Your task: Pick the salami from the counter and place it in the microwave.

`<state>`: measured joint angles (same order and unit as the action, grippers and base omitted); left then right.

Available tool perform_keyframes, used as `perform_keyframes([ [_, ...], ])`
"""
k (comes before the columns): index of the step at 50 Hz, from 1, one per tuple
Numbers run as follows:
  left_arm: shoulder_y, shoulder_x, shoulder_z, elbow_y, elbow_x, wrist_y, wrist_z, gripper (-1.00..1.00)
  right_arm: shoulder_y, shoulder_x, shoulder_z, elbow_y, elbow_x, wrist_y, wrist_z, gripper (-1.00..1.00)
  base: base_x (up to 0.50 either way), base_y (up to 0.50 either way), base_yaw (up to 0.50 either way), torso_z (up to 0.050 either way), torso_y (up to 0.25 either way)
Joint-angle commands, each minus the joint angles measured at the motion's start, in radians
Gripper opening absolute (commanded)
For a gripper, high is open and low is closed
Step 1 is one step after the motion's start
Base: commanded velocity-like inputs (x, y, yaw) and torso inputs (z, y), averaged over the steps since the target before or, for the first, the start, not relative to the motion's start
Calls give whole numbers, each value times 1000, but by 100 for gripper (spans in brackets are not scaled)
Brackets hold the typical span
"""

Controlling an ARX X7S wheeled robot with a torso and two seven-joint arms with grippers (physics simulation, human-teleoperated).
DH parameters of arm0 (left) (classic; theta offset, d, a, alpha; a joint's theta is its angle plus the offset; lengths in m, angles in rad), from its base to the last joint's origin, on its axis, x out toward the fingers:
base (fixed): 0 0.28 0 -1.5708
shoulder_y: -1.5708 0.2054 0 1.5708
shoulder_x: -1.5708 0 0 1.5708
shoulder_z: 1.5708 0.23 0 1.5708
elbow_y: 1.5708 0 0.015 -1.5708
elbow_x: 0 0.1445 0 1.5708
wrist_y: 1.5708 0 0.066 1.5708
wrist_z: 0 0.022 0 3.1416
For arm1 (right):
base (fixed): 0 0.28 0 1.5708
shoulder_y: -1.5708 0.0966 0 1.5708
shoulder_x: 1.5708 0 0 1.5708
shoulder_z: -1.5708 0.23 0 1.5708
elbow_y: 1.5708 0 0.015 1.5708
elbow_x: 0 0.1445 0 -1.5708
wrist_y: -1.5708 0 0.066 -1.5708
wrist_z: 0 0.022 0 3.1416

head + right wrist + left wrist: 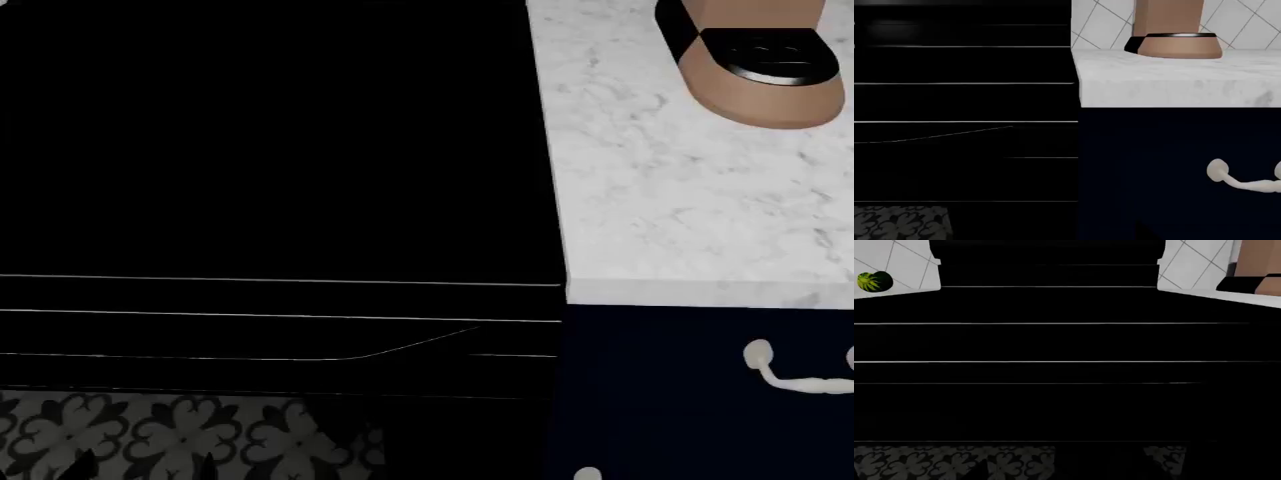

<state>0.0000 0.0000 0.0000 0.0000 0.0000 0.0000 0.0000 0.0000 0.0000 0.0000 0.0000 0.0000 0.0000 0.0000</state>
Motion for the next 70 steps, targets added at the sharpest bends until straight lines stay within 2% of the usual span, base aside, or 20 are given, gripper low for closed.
perform_keyframes([
  [1, 0, -10, 11, 0, -10, 0, -11, 100, 8, 127, -15, -1, 127, -10, 149, 100, 0, 0, 0, 0, 0],
  [2, -2, -7, 9, 0, -21, -7, -20, 100, 8, 128, -152, 3, 121, -12, 154, 100, 0, 0, 0, 0, 0],
  [6, -8, -25, 37, -2, -24, -31, -54, 100, 16, 130, -157, 15, 123, -5, 156, 100, 0, 0, 0, 0, 0],
  [19, 7, -58, 79, -3, -78, 18, -45, 100, 18, 136, -175, 17, 123, -5, 169, 100, 0, 0, 0, 0, 0],
  [20, 16, -63, 82, 45, -103, 0, -29, 100, 8, 141, -174, -6, 119, 6, 176, 100, 0, 0, 0, 50, 10],
  [30, 3, -78, 90, 54, -116, 17, -46, 100, 20, 149, -181, -64, 116, 49, 199, 100, 0, 0, 0, 50, 0],
  [38, 23, -94, 107, 146, -116, -18, -62, 100, 20, 157, -184, -94, 113, 69, 215, 100, 0, 0, 0, 50, 0],
  [43, 0, -116, 101, 284, -144, -128, -75, 100, 29, 189, -170, -188, 111, 152, 230, 100, 0, 0, 0, 50, 0],
  [45, -30, -130, 95, 326, -141, -163, -84, 100, 38, 205, -160, -240, 121, 190, 228, 100, 0, 0, 0, 50, 0],
  [47, -75, -142, 69, 387, -187, -259, -89, 100, 55, 226, -139, -304, 126, 251, 237, 100, 0, 0, 0, 50, 0],
  [50, -133, -160, 46, 422, -191, -280, -102, 100, 71, 262, -113, -386, 121, 315, 248, 100, 0, 0, 0, 50, 0],
  [52, -178, -168, 17, 472, -252, -372, -103, 100, 80, 285, -82, -442, 136, 361, 251, 100, 0, 0, 0, 50, 0],
  [57, -268, -202, 15, 490, -271, -424, -87, 100, 125, 329, -37, -545, 162, 474, 252, 100, 0, 0, 0, 50, 0],
  [64, -453, -229, -31, 528, -377, -647, -109, 100, 238, 381, 13, -609, 215, 614, 232, 100, 0, 0, 0, 50, 0],
  [70, -523, -250, -28, 514, -391, -695, -107, 100, 345, 414, 32, -615, 253, 698, 208, 100, 0, 0, 0, 50, 0],
])
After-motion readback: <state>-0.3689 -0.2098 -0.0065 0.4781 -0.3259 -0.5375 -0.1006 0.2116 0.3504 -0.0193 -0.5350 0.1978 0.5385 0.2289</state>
